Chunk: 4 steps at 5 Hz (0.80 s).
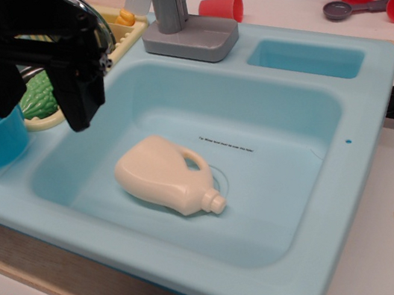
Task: Put cup from anywhere into sink
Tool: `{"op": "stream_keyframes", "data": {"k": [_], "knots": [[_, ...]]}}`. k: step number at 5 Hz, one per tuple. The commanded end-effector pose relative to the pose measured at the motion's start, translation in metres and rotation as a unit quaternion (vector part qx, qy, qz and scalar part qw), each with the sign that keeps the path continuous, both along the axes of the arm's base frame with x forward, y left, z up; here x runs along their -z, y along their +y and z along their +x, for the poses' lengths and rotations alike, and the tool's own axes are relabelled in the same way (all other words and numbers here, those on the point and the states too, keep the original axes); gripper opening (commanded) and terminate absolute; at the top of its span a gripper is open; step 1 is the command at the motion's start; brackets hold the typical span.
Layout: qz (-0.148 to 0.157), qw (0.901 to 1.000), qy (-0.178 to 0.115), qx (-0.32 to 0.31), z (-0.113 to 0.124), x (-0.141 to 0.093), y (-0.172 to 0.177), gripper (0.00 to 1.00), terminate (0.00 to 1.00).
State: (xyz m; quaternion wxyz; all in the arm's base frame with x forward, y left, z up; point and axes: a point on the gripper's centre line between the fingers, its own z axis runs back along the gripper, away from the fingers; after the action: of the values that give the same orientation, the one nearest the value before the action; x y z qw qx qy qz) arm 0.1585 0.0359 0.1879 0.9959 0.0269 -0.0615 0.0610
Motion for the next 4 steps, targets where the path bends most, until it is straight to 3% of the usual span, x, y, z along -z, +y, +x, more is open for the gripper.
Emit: {"op": "stream_keyframes", "data": {"k": [1, 2, 4], "knots": [[0.000, 1.0000, 0.000, 0.000, 0.000, 0.000, 0.000, 1.00, 0.00], [0.024, 0.9993, -0.021, -0.019, 0.007, -0.010, 0.014, 1.00, 0.00], [0.029, 0.9988, -0.029, -0.026, 0.009, -0.009, 0.040, 1.00, 0.00]]}}
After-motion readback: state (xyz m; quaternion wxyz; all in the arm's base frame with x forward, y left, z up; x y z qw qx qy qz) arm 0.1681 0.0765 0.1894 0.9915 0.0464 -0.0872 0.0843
